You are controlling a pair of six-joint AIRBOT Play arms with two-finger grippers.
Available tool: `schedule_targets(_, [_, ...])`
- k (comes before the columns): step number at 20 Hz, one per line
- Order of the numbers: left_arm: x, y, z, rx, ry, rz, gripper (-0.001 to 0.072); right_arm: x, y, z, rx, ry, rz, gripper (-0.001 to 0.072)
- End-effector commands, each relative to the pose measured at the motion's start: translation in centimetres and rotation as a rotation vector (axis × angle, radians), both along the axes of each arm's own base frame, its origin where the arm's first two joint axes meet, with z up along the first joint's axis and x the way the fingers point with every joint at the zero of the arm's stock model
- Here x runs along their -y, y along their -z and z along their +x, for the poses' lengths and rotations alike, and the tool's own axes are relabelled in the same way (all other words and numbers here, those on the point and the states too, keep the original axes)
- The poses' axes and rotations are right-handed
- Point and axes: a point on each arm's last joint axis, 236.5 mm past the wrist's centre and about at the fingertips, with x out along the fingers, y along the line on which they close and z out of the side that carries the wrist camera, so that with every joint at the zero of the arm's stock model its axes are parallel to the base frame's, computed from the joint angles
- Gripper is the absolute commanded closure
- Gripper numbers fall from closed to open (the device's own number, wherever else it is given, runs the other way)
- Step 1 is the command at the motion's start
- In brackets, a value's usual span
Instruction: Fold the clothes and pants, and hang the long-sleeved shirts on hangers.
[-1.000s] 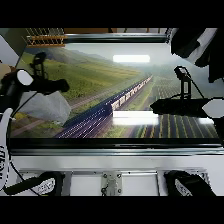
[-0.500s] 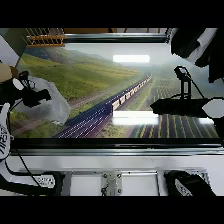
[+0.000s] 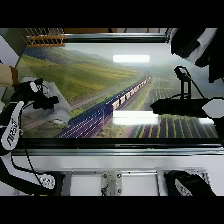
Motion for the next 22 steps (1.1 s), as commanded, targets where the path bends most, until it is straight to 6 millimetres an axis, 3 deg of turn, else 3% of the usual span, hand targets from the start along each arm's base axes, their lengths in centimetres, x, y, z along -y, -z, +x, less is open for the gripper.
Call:
schedule_targets(1, [6.8, -5.0, 1.5, 0.124, 0.093, -0.094, 0.0698, 0.0, 0.0, 0.0, 0.0, 0.0, 0.0, 0.0686])
schedule_targets(4, [19.0, -13.0, 1.5, 0.316, 0.245, -0.289, 0.0698, 0.0, 0.0, 0.0, 0.0, -0.001, 0.0, 0.0686])
schedule_targets(7, [29.5, -18.5, -1.0, 0.471, 0.449, -0.374, 0.0698, 0.0, 0.0, 0.0, 0.0, -0.001, 0.001, 0.0686])
schedule_targets(10, [37.9, -21.2, -3.7, 0.586, 0.588, -0.451, 0.0698, 0.0, 0.0, 0.0, 0.0, -0.001, 0.001, 0.0686])
schedule_targets(12, [41.4, -21.8, -5.1, 0.616, 0.647, -0.484, 0.0698, -0.1, 0.0, 0.0, 0.0, -0.001, 0.001, 0.0686])
schedule_targets(13, [42.5, -22.1, -5.4, 0.614, 0.671, -0.492, 0.063, -0.1, 0.0, 0.0, 0.0, -0.001, 0.002, 0.0686])
schedule_targets(15, [42.8, -23.1, -4.0, 0.632, 0.669, -0.487, 0.0, 0.0, 0.0, 0.0, 0.0, 0.0, 0.001, 0.0687])
schedule_targets(16, [41.7, -23.6, -2.6, 0.64, 0.644, -0.479, 0.0032, -0.1, 0.0, 0.0, 0.0, -0.001, 0.001, 0.0686])
schedule_targets(18, [36.9, -24.6, 1.3, 0.657, 0.544, -0.44, 0.003, 0.0, 0.0, 0.0, 0.0, 0.0, 0.001, 0.0687])
schedule_targets(20, [30.3, -24.1, 4.5, 0.645, 0.42, -0.389, 0.003, -0.1, 0.0, 0.0, 0.0, -0.001, 0.002, 0.0688])
schedule_targets(22, [22.2, -21.5, 6.4, 0.584, 0.267, -0.332, 0.003, 0.0, 0.0, 0.0, 0.0, 0.0, 0.001, 0.0687])
